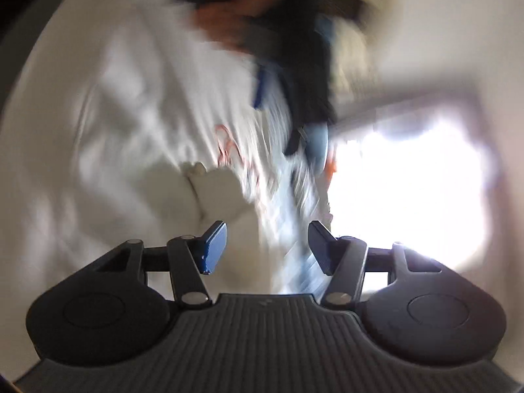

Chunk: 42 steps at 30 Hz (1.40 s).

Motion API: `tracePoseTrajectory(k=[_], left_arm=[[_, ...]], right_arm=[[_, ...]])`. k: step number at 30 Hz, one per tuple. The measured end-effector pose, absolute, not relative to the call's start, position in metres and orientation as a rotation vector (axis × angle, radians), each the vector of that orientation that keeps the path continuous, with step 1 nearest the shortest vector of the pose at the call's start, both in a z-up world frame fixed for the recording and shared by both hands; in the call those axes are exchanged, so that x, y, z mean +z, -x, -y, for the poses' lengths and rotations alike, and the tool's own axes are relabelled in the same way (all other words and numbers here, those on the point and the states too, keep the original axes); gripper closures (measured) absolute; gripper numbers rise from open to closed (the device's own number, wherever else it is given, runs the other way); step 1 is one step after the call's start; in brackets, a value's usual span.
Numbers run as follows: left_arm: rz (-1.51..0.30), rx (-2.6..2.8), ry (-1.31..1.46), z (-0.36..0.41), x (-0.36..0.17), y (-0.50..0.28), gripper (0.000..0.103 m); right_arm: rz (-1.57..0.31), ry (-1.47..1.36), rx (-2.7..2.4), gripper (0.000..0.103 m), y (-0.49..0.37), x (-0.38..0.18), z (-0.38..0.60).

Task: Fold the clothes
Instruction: 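Open the right tool and pinch the folded sleeve with the left tool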

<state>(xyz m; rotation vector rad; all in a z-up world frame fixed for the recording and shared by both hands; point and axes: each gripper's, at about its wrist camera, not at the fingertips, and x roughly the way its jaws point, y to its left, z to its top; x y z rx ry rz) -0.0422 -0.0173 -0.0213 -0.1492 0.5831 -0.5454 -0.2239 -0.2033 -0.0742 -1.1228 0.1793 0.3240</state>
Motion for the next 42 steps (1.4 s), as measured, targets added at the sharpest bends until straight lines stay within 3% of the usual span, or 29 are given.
tracePoseTrajectory(k=[6,11,13,14,15,16,23,26,30,34,42], left_arm=[[-0.498,-0.595,-0.116,0.080,-0.021,0.072,0.001],[-0.524,-0.556,-0.240,0.122,-0.032,0.058,0.019],[-0.560,-0.496,-0.310,0.134,-0.039,0.045,0.050],[-0.579,-0.465,-0.345,0.140,-0.042,0.038,0.060],[-0.609,-0.449,-0.315,0.137,-0.043,0.030,0.082],[-0.640,-0.435,-0.275,0.132,-0.042,0.021,0.093],[-0.846,-0.514,0.519,0.042,-0.046,-0.031,0.093],[-0.881,-0.424,0.584,0.018,-0.063,-0.043,0.094],[-0.900,-0.386,0.604,-0.003,-0.071,-0.042,0.075],[-0.858,-0.446,0.629,-0.017,-0.064,-0.031,0.036],[-0.909,-0.557,0.571,0.003,-0.074,-0.034,0.032]], right_arm=[[-0.450,0.152,0.215,0.049,0.218,-0.031,0.268],[-0.387,-0.210,0.176,0.048,0.243,-0.051,0.298],[-0.387,-0.275,0.166,0.048,0.243,-0.060,0.298],[-0.393,-0.301,0.173,0.048,0.244,-0.063,0.299],[-0.402,-0.323,0.184,0.048,0.244,-0.069,0.298],[-0.411,-0.337,0.195,0.048,0.242,-0.075,0.298],[-0.495,-0.370,0.195,0.048,0.238,-0.100,0.314],[-0.517,-0.425,0.188,0.048,0.236,-0.107,0.325],[-0.520,-0.487,0.198,0.048,0.235,-0.107,0.333],[-0.532,-0.574,0.256,0.048,0.227,-0.102,0.332],[-0.579,-0.953,0.333,0.048,0.179,-0.107,0.334]])
